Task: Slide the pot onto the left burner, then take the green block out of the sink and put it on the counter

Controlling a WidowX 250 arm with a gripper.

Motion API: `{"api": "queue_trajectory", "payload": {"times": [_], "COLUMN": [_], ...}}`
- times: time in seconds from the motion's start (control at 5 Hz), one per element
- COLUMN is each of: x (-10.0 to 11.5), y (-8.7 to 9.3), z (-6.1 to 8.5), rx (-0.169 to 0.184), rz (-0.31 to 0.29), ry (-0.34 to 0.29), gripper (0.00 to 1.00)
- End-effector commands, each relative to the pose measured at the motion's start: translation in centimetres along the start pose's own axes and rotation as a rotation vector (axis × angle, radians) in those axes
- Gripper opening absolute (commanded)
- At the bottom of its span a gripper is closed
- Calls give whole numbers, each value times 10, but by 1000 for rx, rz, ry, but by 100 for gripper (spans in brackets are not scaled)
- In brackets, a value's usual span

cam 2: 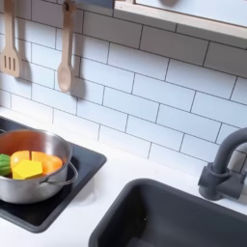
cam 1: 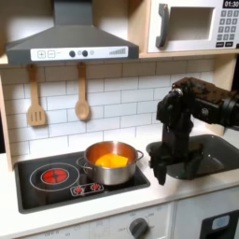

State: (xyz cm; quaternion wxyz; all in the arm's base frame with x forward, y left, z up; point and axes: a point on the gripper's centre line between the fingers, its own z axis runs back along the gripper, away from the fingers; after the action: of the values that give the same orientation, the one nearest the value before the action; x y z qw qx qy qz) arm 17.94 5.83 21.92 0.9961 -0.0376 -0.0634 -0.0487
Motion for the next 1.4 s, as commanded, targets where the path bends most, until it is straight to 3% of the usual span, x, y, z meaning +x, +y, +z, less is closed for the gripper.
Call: {"api": "queue_trajectory", "payload": {"times": [0.0, 0.2, 0.4, 0.6, 0.8, 1.2], "x": [17, 26, 33, 48, 61, 81], "y": [-5, -10, -10, -13, -13, -22], "z": [6, 11, 14, 23, 29, 49], "rx": [-23, -93, -96, -133, -197, -272], "rz": [-58, -62, -54, -46, -12, -16], "ry": [-128, -202, -236, -291, -347, -457], "gripper": [100, 100, 100, 100, 100, 100]}}
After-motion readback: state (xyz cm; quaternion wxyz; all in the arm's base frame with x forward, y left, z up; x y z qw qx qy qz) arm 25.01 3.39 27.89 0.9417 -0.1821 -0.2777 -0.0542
